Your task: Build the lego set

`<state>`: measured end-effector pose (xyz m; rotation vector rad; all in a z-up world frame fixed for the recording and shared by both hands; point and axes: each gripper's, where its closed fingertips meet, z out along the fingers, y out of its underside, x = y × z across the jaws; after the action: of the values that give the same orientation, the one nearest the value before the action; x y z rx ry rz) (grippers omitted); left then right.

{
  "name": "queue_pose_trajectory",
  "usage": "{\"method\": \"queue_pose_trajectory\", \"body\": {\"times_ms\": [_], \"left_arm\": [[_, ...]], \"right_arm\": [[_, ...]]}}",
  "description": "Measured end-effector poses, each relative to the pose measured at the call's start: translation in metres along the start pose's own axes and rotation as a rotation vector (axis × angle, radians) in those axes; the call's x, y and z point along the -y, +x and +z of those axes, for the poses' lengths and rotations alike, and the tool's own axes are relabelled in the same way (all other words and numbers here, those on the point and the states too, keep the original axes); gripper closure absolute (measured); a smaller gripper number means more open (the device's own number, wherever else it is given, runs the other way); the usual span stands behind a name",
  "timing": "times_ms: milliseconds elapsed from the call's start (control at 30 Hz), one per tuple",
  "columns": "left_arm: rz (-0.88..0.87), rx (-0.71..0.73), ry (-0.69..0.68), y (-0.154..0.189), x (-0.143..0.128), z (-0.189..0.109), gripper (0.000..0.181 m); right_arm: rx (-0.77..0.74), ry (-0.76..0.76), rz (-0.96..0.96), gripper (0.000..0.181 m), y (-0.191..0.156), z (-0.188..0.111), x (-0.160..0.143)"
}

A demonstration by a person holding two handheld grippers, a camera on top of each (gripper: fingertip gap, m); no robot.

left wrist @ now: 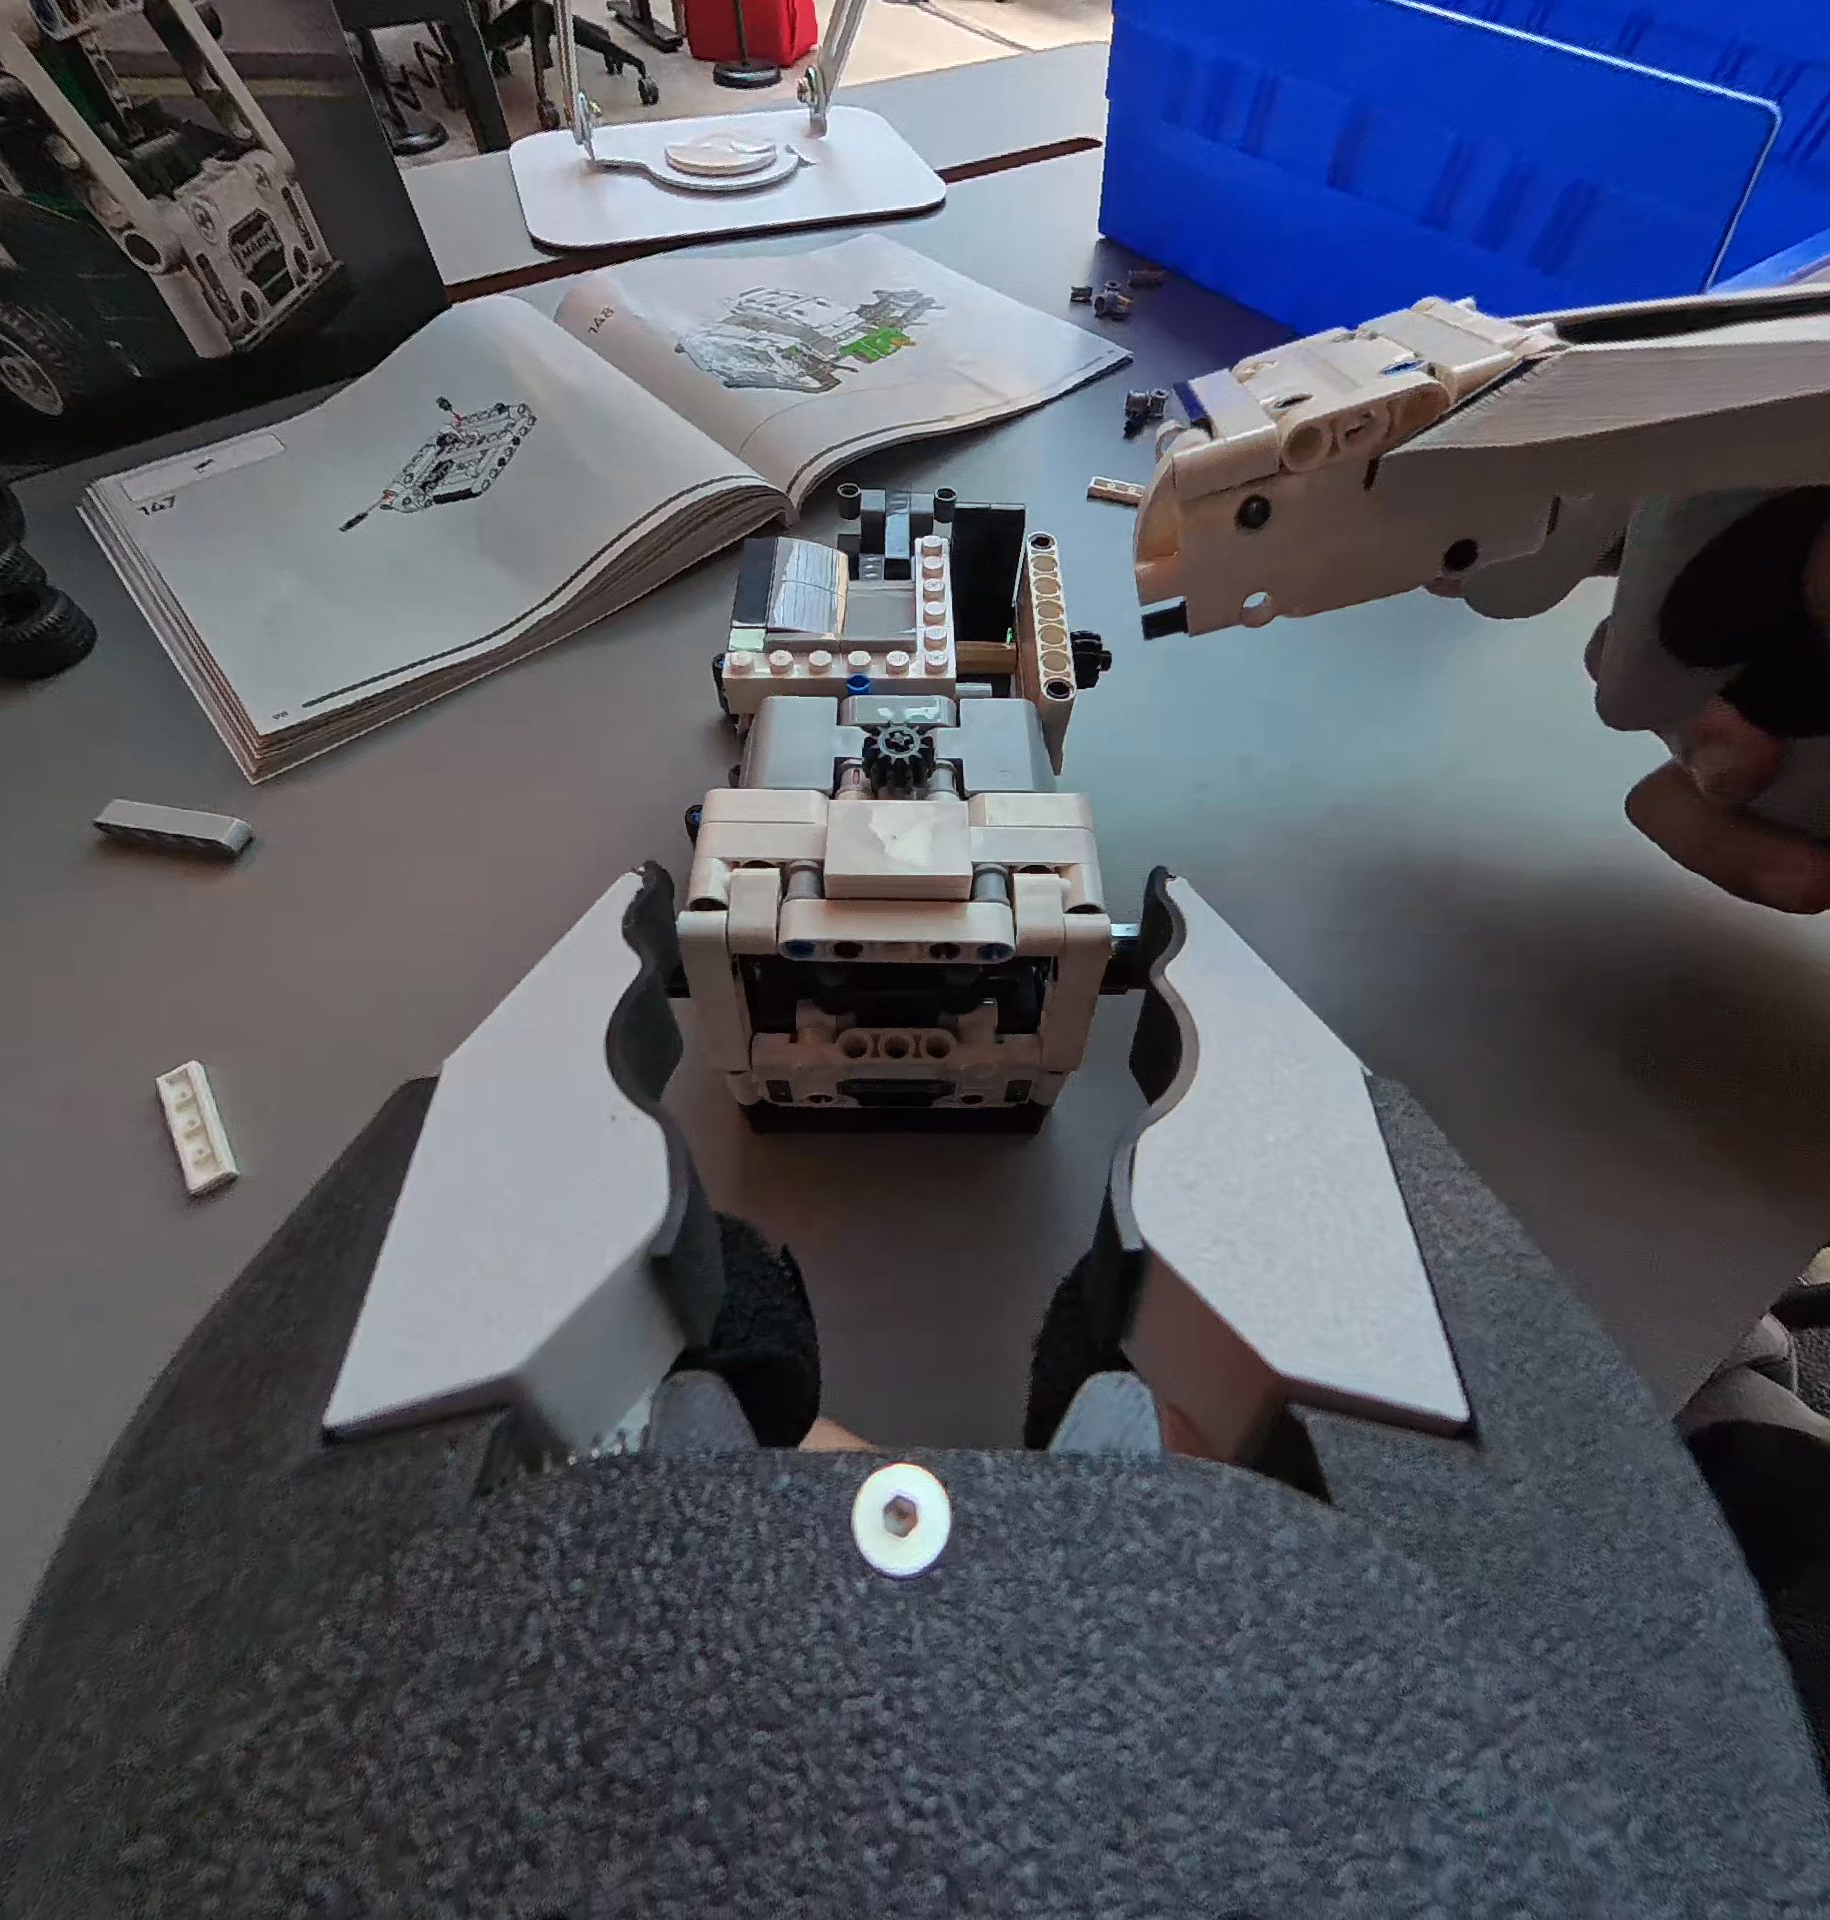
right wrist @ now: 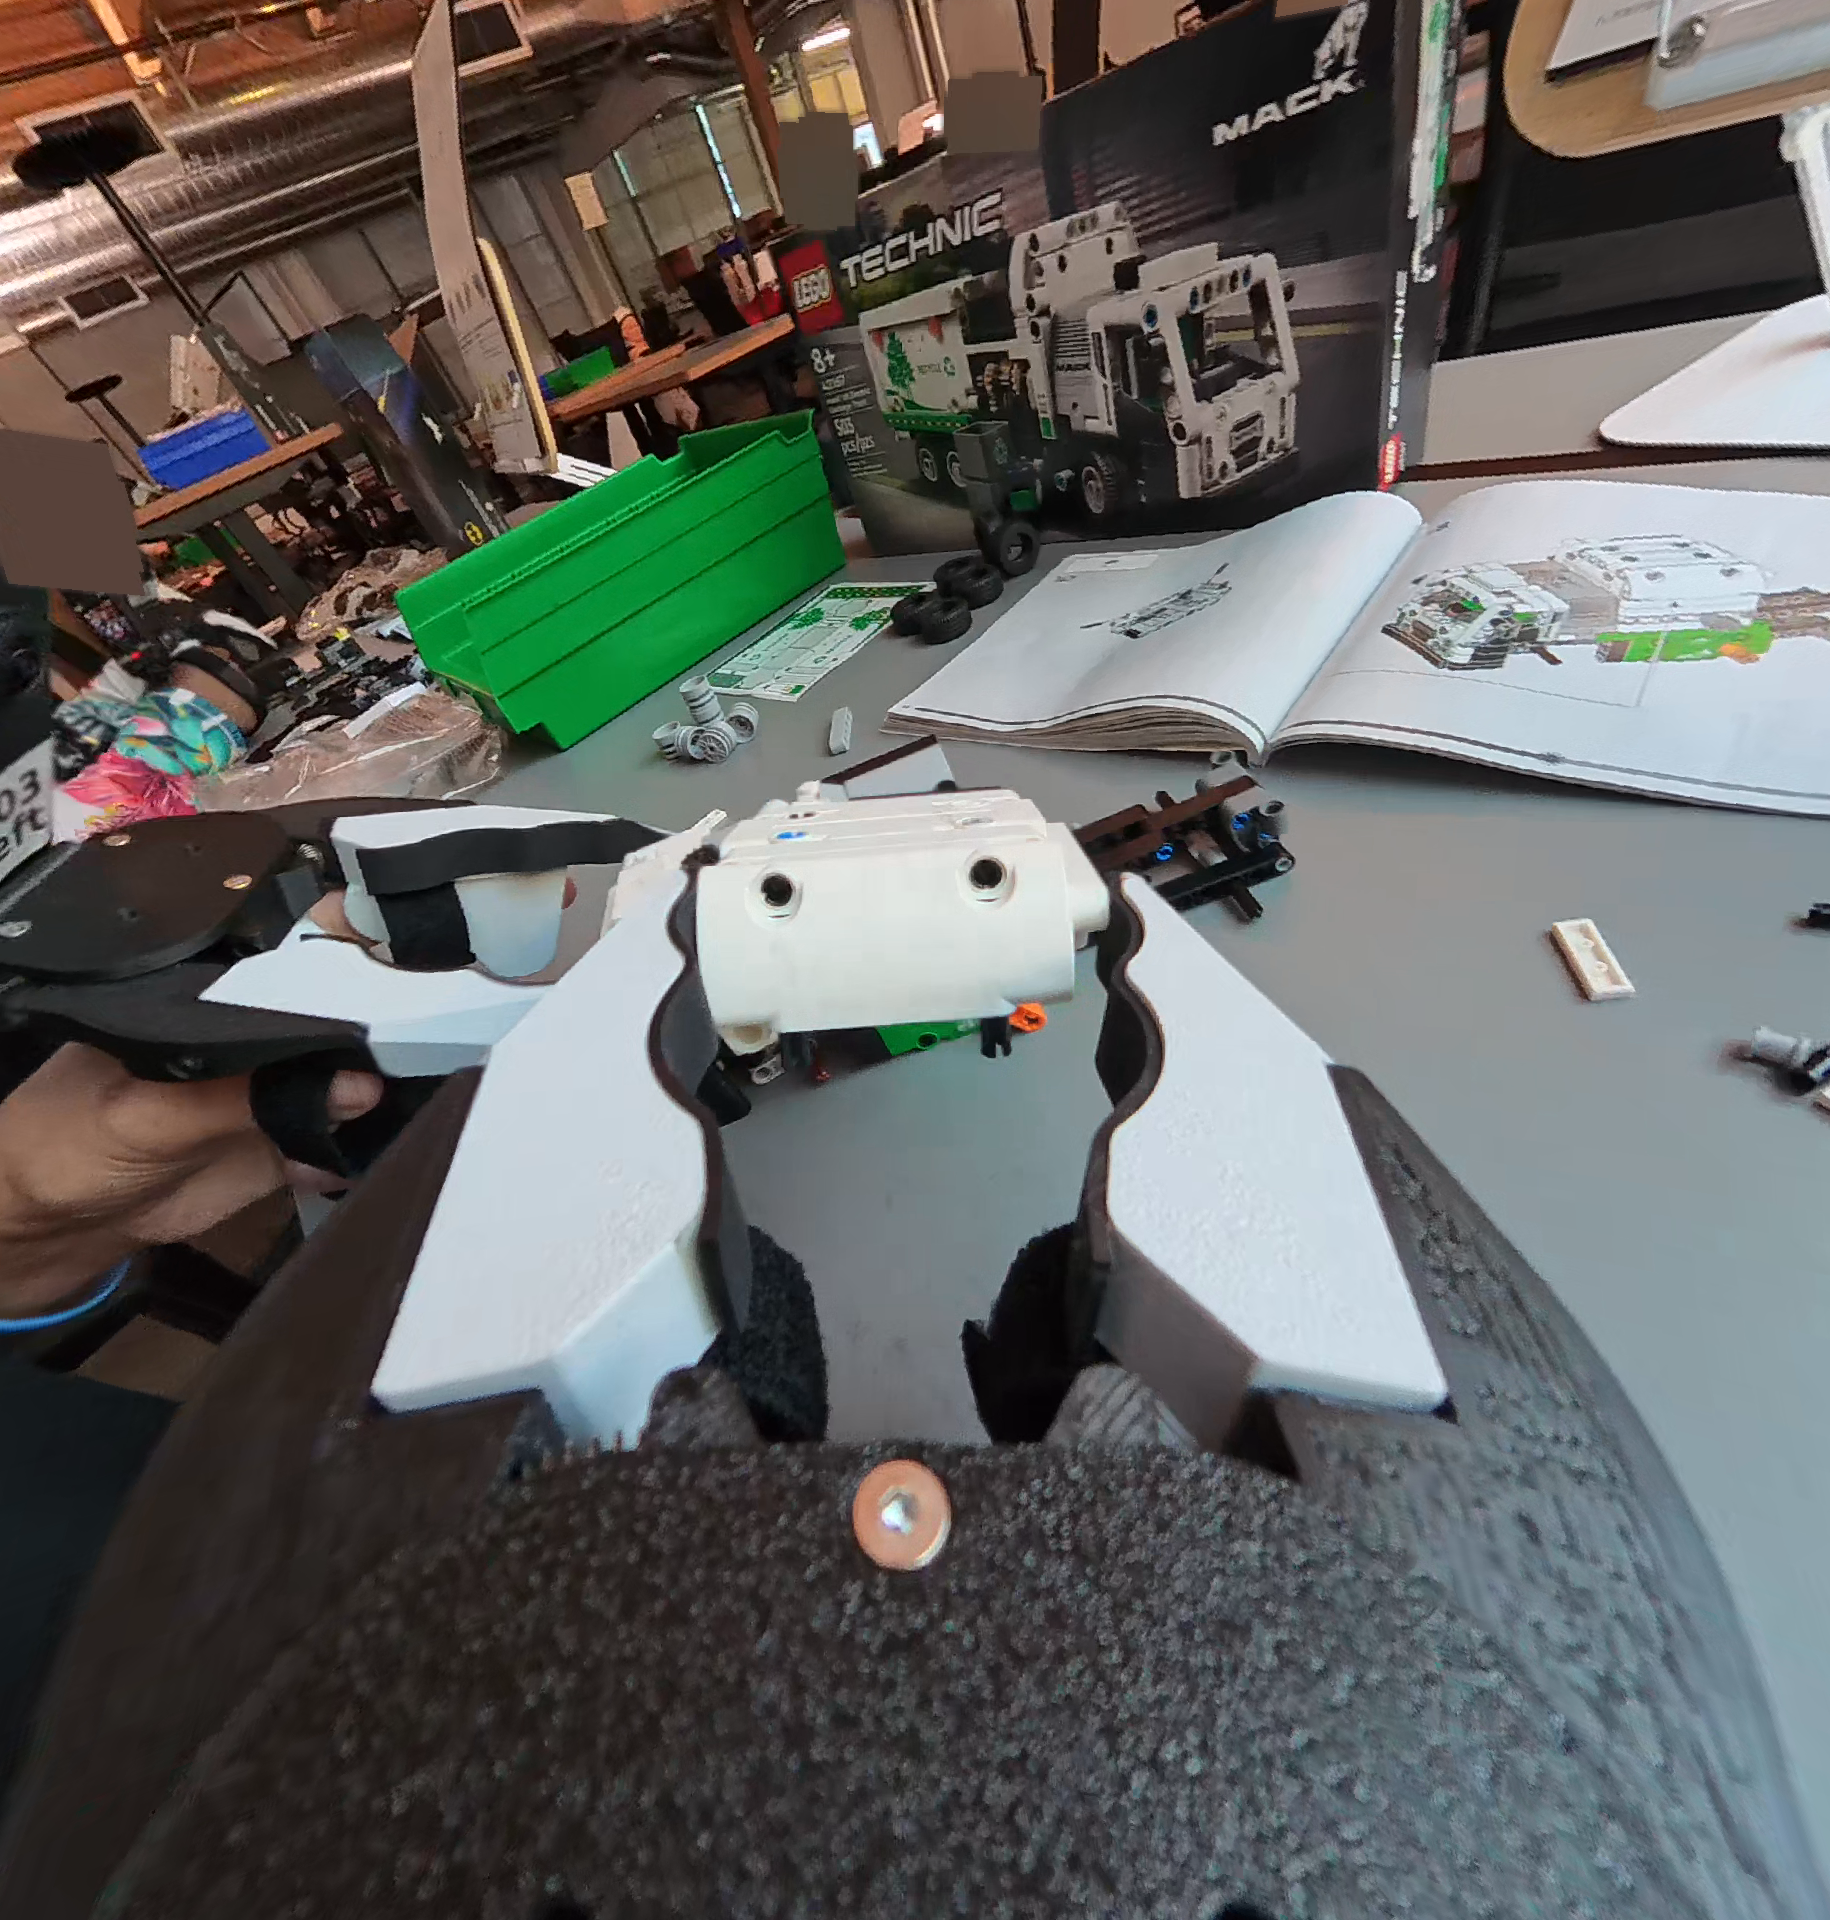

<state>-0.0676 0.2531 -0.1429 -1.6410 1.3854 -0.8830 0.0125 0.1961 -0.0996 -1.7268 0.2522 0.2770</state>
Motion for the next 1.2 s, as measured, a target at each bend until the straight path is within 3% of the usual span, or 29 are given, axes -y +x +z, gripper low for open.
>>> {"method": "queue_pose_trajectory", "body": {"times_ms": [33, 200, 333, 433, 533, 667, 767, 933, 1200], "left_arm": [[-0.009, 0.001, -0.003, 0.004, 0.0, 0.0, 0.089], [-0.006, -0.042, 0.005, 0.04, -0.003, -0.004, 0.086], [0.058, -0.202, 0.006, 0.084, -0.007, -0.011, 0.097], [0.048, -0.281, 0.002, 0.096, -0.008, -0.01, 0.099], [0.048, -0.266, 0.047, 0.079, 0.004, -0.013, 0.096], [0.206, -0.207, 0.119, 0.025, 0.026, -0.007, 0.095], [0.311, -0.331, 0.033, 0.005, 0.024, 0.012, 0.103], [0.302, -0.578, -0.039, 0.009, 0.023, 0.026, 0.108], [0.354, -0.598, -0.054, 0.014, 0.014, 0.039, 0.13]], "right_arm": [[-0.01, 0.003, 0.016, 0.108, 0.003, -0.001, 0.0], [-0.016, 0.03, 0.075, 0.108, 0.006, -0.006, 0.002], [-0.037, 0.059, 0.153, 0.108, 0.012, -0.011, 0.005], [-0.059, 0.081, 0.174, 0.108, 0.016, -0.015, 0.008], [-0.081, 0.084, 0.167, 0.108, 0.018, -0.018, 0.009], [-0.063, 0.12, 0.22, 0.108, 0.017, -0.024, 0.014], [-0.031, 0.152, 0.288, 0.108, 0.019, -0.028, 0.016], [-0.005, 0.171, 0.326, 0.108, 0.018, -0.034, 0.016], [-0.011, 0.117, 0.207, 0.108, 0.022, -0.034, 0.008]]}}
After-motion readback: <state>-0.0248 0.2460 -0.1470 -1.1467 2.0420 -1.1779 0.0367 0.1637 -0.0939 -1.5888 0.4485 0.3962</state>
